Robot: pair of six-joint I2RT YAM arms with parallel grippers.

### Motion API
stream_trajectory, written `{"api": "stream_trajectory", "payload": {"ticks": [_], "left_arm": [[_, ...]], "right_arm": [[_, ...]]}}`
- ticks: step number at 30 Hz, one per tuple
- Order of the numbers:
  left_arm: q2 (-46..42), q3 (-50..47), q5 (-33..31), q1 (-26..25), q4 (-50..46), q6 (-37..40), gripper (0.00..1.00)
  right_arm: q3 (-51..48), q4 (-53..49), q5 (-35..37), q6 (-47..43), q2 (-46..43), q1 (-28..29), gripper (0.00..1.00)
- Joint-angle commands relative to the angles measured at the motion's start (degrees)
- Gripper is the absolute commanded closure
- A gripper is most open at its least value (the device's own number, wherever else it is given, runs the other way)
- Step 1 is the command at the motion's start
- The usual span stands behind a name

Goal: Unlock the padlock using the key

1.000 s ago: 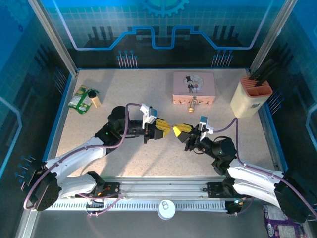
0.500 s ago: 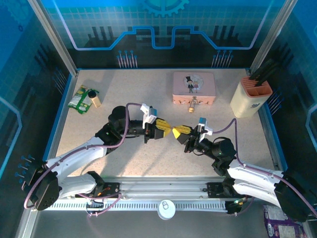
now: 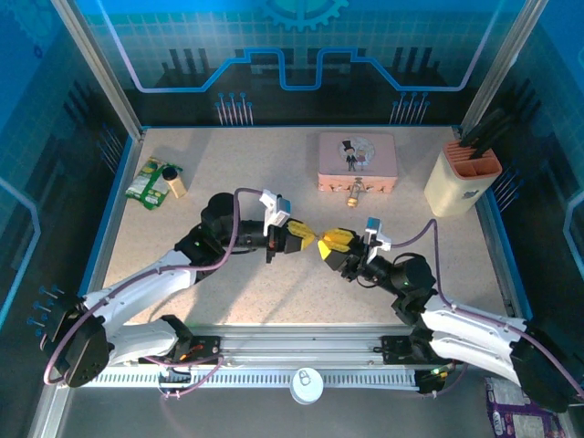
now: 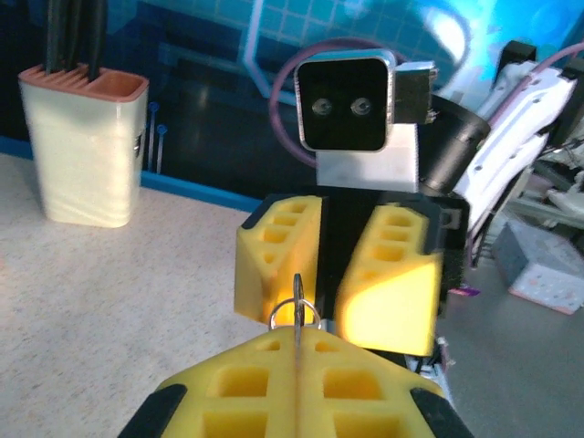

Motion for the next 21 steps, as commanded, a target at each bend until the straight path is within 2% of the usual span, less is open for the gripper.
{"api": "stream_trajectory", "payload": {"ticks": [1,6,11,15,21], "left_arm": [[-1.3,4.7,-4.0,0.2,-10.8,5.3,1.0],[0.1,12.1,-8.8,0.1,-28.5,12.9,1.0],[3.9,18.4,-14.0,-2.1,-42.1,19.3,1.0],[6.2,21.6,-15.8,-4.5,-47.0,21.9,1.0],[6.8,22.1,-14.9,-6.0,-46.6,22.4,1.0]], "right_arm": [[0.5,-11.3,3.0,-6.0,-6.0,0.0,0.57],[0.6,-24.4,2.0,-12.8,-14.8,-2.6,0.44],[1.2,-27.0,-5.9,-12.8,-16.2,-7.5,0.44],[1.9,-23.3,-9.7,-11.0,-12.8,-8.1,0.49],[2.7,-16.7,-15.8,-7.1,-5.9,-8.0,0.6]]}}
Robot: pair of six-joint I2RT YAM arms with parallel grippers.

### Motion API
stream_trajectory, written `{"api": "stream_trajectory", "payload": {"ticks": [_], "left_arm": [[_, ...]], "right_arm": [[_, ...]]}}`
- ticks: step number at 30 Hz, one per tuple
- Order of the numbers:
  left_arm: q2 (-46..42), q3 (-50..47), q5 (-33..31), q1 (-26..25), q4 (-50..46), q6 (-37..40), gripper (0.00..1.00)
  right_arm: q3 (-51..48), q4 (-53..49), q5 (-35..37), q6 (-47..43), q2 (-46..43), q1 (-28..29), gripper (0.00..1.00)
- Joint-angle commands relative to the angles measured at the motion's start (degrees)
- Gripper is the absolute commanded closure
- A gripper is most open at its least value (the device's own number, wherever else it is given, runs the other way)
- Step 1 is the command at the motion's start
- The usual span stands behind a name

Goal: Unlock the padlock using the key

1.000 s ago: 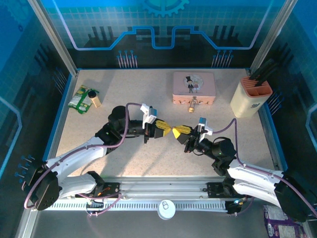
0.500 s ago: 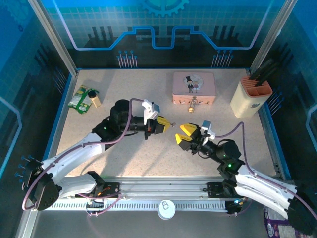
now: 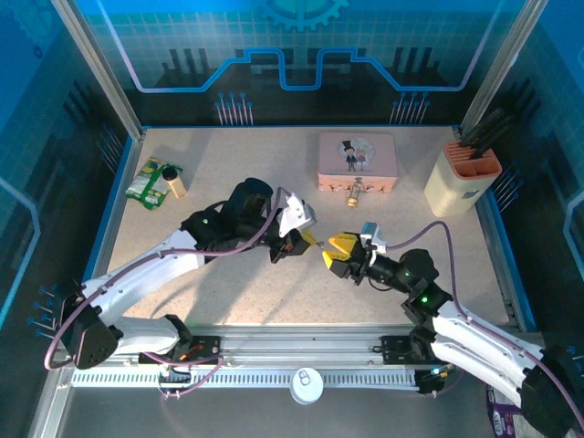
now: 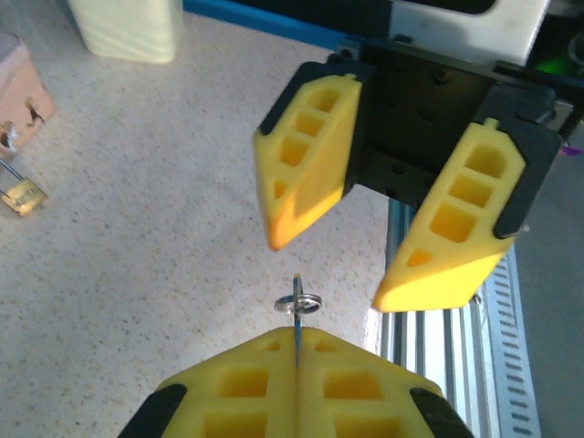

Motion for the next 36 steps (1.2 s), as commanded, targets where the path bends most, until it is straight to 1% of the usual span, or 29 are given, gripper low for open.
{"api": "stream_trajectory", "payload": {"ticks": [1,8,16,22,27,33,36], "left_arm": [[0.0,2.3,-0.4,-0.4,-2.6,2.0,1.0],[-0.9,1.4,0.7,-0.4,-2.2,2.1,1.0],[0.5,1.7,1.8,-0.6,-2.6,2.3,1.0],[1.0,1.8,2.8,-0.7,-2.9,2.6,1.0],[1.4,2.2,3.5,-0.8,-3.3,3.1,1.0],[0.7,1.9,2.4,-0.8,-2.7,3.0,1.0],[0.3,1.6,1.3,-0.8,-2.2,3.0,1.0]], "right_arm": [[1.9,5.6,-5.3,2.5,2.3,-0.3,0.63],[1.8,7.0,-5.7,3.1,3.8,0.5,0.7],[2.2,5.8,-5.5,2.2,4.1,1.0,0.76],[2.7,6.3,-6.2,2.2,5.0,1.1,0.79],[2.8,7.0,-6.3,2.3,5.8,1.3,0.79],[2.6,7.0,-7.0,2.4,6.1,1.4,0.84],[2.3,6.5,-6.8,2.3,5.8,1.4,0.84]]}}
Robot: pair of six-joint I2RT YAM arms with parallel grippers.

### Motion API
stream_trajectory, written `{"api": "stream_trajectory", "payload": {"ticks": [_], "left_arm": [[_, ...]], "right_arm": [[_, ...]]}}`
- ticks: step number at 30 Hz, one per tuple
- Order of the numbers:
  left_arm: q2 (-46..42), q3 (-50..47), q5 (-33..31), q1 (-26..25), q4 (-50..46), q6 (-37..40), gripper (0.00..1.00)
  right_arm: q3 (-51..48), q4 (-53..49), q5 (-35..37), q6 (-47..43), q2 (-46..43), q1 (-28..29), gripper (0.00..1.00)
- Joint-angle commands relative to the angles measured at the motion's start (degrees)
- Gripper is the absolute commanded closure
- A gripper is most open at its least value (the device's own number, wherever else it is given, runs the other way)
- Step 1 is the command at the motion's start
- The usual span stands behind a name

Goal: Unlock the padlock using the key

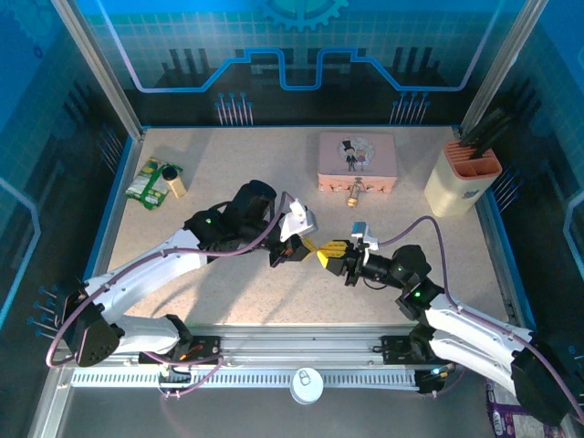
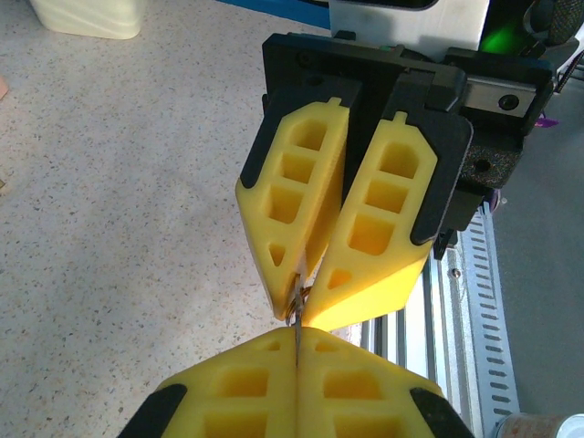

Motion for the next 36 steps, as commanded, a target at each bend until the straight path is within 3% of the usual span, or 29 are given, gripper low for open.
{"api": "stream_trajectory", "payload": {"ticks": [1,28,36], "left_arm": [[-0.8,1.2,-1.0,-0.2,0.3,1.1,1.0],[-2.3,1.0,-1.3,0.2,1.4,0.9,1.0],[-2.4,0.9,-0.9,0.3,1.1,1.1,1.0]], "right_arm": [[1.3,1.9,-1.5,-0.3,-0.4,0.8,0.83],[0.2,-1.3,0.2,-2.1,-3.0,1.4,0.79],[1.0,-1.9,-0.8,-2.2,-2.7,1.5,0.89]]}}
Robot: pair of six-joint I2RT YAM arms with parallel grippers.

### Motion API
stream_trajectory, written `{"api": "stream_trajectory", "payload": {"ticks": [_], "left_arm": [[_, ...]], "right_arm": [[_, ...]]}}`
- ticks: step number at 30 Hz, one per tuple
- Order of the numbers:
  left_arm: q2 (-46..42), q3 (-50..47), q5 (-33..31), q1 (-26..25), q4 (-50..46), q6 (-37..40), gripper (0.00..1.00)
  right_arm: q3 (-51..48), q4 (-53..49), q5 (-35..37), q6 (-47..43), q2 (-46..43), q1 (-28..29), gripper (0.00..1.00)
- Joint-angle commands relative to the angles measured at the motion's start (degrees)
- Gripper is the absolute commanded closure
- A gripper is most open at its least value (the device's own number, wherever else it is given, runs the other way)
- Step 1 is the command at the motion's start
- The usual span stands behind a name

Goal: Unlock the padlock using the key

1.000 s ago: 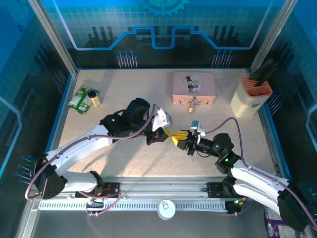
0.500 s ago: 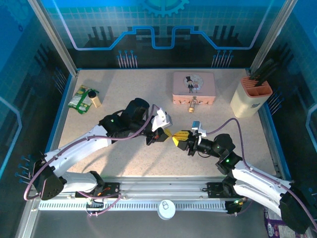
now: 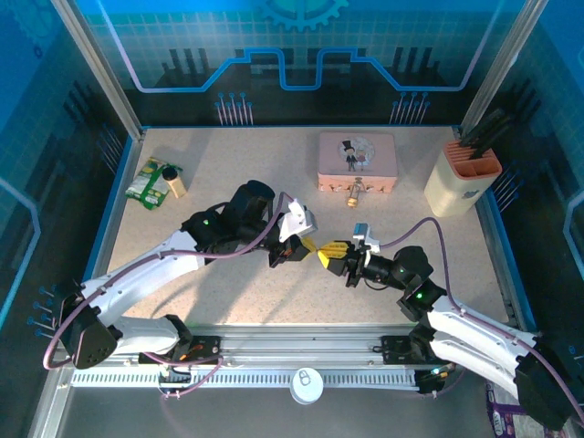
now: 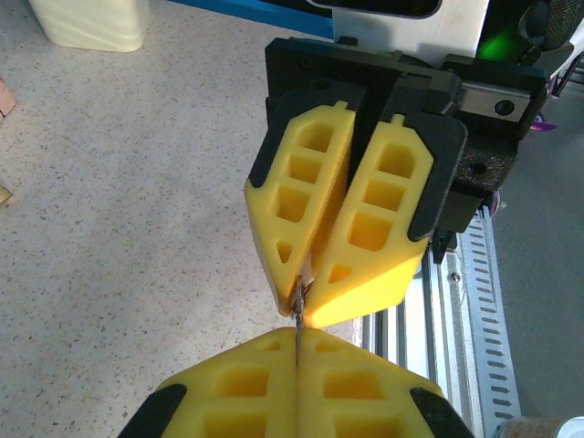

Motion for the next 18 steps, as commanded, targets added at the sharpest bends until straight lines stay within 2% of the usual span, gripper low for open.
{"api": "stream_trajectory", "payload": {"ticks": [1,7,11,15,18], "left_arm": [[-1.4,0.9,-0.5,0.4,0.9,1.1,1.0],[-1.3,0.8,-0.6,0.5,1.3,1.1,1.0],[-1.1,0.6,-1.4,0.6,2.2,0.8,1.0],[-2.1,-0.9,-4.3,0.6,5.6,-1.4,0.79],[-3.9,-2.4,-7.0,1.1,9.3,-4.1,0.69]], "right_arm": [[1.1,0.0,-1.3,-0.7,-0.5,1.1,0.9],[1.3,0.1,-1.4,-0.5,-0.1,1.3,1.0],[1.5,-0.6,-0.5,-0.1,-0.6,1.4,1.0],[2.4,-6.9,3.9,-0.3,-2.9,1.4,1.0],[3.7,-15.2,8.1,-1.5,-6.2,1.1,1.0]]}}
